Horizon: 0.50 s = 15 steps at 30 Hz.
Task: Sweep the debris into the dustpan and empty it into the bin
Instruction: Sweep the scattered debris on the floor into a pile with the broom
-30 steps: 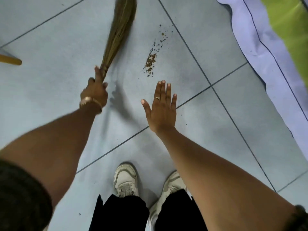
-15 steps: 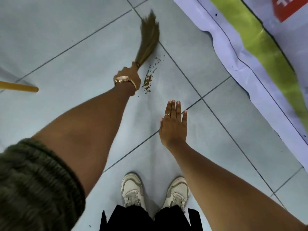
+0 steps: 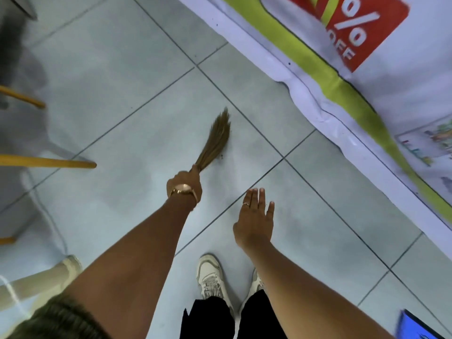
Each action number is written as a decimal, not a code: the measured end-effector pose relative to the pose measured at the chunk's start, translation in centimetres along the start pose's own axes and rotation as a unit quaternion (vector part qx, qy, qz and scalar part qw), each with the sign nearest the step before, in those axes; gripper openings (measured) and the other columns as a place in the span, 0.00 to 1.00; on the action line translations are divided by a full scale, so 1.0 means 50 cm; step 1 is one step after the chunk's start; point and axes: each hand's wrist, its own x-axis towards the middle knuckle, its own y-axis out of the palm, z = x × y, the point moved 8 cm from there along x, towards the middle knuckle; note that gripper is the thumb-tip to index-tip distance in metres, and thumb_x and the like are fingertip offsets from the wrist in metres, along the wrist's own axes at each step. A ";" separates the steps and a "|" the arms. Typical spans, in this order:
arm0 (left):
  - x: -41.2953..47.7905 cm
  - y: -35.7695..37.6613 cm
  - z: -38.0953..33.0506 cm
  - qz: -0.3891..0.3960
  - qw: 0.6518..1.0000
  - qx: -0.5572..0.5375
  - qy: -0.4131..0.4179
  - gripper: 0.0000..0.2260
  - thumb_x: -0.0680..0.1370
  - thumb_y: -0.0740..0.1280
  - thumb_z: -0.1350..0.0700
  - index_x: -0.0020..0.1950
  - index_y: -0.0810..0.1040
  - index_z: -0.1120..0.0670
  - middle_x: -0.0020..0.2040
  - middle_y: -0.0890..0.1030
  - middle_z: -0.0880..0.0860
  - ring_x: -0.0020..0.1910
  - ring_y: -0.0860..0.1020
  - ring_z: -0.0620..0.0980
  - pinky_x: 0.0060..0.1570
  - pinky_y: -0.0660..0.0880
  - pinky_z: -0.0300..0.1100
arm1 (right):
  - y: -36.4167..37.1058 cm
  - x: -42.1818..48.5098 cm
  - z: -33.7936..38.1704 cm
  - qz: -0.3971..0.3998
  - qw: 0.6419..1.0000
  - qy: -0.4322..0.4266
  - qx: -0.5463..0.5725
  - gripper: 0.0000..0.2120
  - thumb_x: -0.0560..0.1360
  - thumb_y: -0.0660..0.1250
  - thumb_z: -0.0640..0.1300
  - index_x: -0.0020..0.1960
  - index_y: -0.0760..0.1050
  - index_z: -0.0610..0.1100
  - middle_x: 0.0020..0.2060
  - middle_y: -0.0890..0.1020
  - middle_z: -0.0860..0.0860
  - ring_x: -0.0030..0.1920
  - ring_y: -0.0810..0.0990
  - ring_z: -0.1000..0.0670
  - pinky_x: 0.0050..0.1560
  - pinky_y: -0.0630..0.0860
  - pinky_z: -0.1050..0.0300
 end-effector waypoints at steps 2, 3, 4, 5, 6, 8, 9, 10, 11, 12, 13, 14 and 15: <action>-0.062 -0.028 0.010 -0.012 1.000 -0.015 -0.001 0.26 0.80 0.55 0.57 0.78 0.53 0.49 0.63 0.74 0.61 0.60 0.76 0.62 0.58 0.72 0.51 | -0.026 -0.053 -0.010 0.006 1.000 0.007 0.008 0.37 0.79 0.57 0.44 0.78 0.37 0.38 0.79 0.42 0.43 0.79 0.37 0.44 0.79 0.43 0.42; -0.098 -0.049 0.013 -0.023 1.000 -0.020 -0.001 0.26 0.80 0.54 0.57 0.78 0.52 0.49 0.61 0.75 0.61 0.58 0.77 0.62 0.55 0.72 0.51 | -0.042 -0.082 -0.015 0.009 1.000 0.014 0.017 0.37 0.79 0.57 0.44 0.78 0.37 0.38 0.79 0.42 0.44 0.79 0.37 0.44 0.79 0.43 0.42; -0.131 -0.064 0.014 -0.035 0.999 -0.027 0.000 0.26 0.80 0.54 0.57 0.78 0.51 0.48 0.60 0.75 0.61 0.56 0.78 0.61 0.53 0.73 0.50 | -0.054 -0.107 -0.020 0.010 0.999 0.019 0.025 0.37 0.79 0.57 0.44 0.78 0.37 0.38 0.79 0.43 0.44 0.79 0.38 0.45 0.79 0.43 0.42; -0.161 -0.076 0.016 -0.047 0.998 -0.032 -0.002 0.27 0.80 0.54 0.57 0.78 0.51 0.47 0.58 0.75 0.60 0.54 0.78 0.61 0.51 0.73 0.50 | -0.065 -0.129 -0.025 0.011 0.999 0.023 0.031 0.37 0.79 0.57 0.43 0.78 0.37 0.38 0.79 0.43 0.44 0.79 0.38 0.45 0.79 0.43 0.42; -0.197 -0.090 0.016 -0.059 0.998 -0.035 -0.002 0.27 0.81 0.54 0.57 0.78 0.50 0.47 0.57 0.75 0.60 0.52 0.79 0.61 0.50 0.73 0.50 | -0.078 -0.158 -0.032 0.013 0.999 0.028 0.037 0.37 0.79 0.57 0.43 0.78 0.37 0.38 0.79 0.43 0.44 0.79 0.38 0.45 0.79 0.43 0.42; -0.261 -0.101 0.006 -0.075 0.996 -0.041 0.005 0.27 0.81 0.54 0.56 0.78 0.48 0.45 0.56 0.75 0.59 0.50 0.80 0.61 0.47 0.74 0.50 | -0.093 -0.205 -0.050 0.012 0.998 0.035 0.056 0.36 0.79 0.56 0.42 0.78 0.38 0.38 0.79 0.43 0.44 0.79 0.38 0.45 0.79 0.43 0.42; -0.288 -0.100 -0.003 -0.078 0.996 -0.046 0.012 0.27 0.82 0.53 0.55 0.78 0.47 0.44 0.56 0.75 0.59 0.50 0.80 0.61 0.47 0.74 0.50 | -0.097 -0.225 -0.062 0.007 0.997 0.039 0.067 0.35 0.79 0.56 0.42 0.78 0.38 0.38 0.79 0.44 0.45 0.79 0.38 0.45 0.79 0.43 0.42; -0.308 -0.094 -0.011 -0.073 0.996 -0.053 0.018 0.27 0.82 0.53 0.53 0.78 0.47 0.44 0.56 0.75 0.59 0.50 0.80 0.61 0.47 0.74 0.51 | -0.098 -0.239 -0.074 0.005 0.996 0.044 0.076 0.35 0.79 0.55 0.41 0.78 0.39 0.38 0.79 0.44 0.45 0.79 0.38 0.45 0.79 0.43 0.42; -0.334 -0.083 -0.027 -0.065 0.996 -0.062 0.026 0.26 0.82 0.53 0.52 0.78 0.47 0.43 0.56 0.76 0.59 0.50 0.79 0.61 0.47 0.74 0.51 | -0.096 -0.261 -0.094 0.007 0.995 0.051 0.081 0.34 0.79 0.54 0.42 0.78 0.39 0.38 0.79 0.44 0.45 0.79 0.38 0.45 0.79 0.43 0.42; -0.353 -0.071 -0.044 -0.055 0.995 -0.073 0.034 0.26 0.82 0.53 0.51 0.78 0.47 0.44 0.57 0.76 0.59 0.51 0.79 0.62 0.48 0.75 0.52 | -0.091 -0.277 -0.113 0.012 0.995 0.058 0.084 0.34 0.79 0.54 0.42 0.78 0.40 0.38 0.79 0.45 0.45 0.79 0.38 0.45 0.79 0.43 0.42; -0.378 -0.051 -0.067 -0.040 0.995 -0.087 0.041 0.26 0.82 0.54 0.50 0.78 0.49 0.45 0.58 0.76 0.59 0.53 0.79 0.62 0.49 0.75 0.52 | -0.081 -0.299 -0.142 0.016 0.993 0.068 0.092 0.33 0.79 0.54 0.42 0.78 0.40 0.38 0.79 0.45 0.45 0.79 0.39 0.45 0.79 0.43 0.42; -0.398 -0.029 -0.090 -0.026 0.993 -0.102 0.047 0.26 0.81 0.55 0.49 0.78 0.51 0.47 0.59 0.76 0.58 0.55 0.78 0.61 0.50 0.74 0.53 | -0.071 -0.316 -0.168 0.018 0.992 0.076 0.098 0.33 0.79 0.53 0.42 0.78 0.41 0.38 0.79 0.46 0.45 0.79 0.39 0.45 0.79 0.43 0.42; -0.417 -0.006 -0.114 -0.012 0.993 -0.108 0.054 0.25 0.81 0.55 0.48 0.77 0.55 0.48 0.60 0.77 0.58 0.56 0.78 0.61 0.51 0.74 0.53 | -0.061 -0.329 -0.197 0.019 0.992 0.082 0.099 0.32 0.79 0.53 0.42 0.78 0.42 0.38 0.79 0.46 0.45 0.79 0.39 0.45 0.79 0.44 0.42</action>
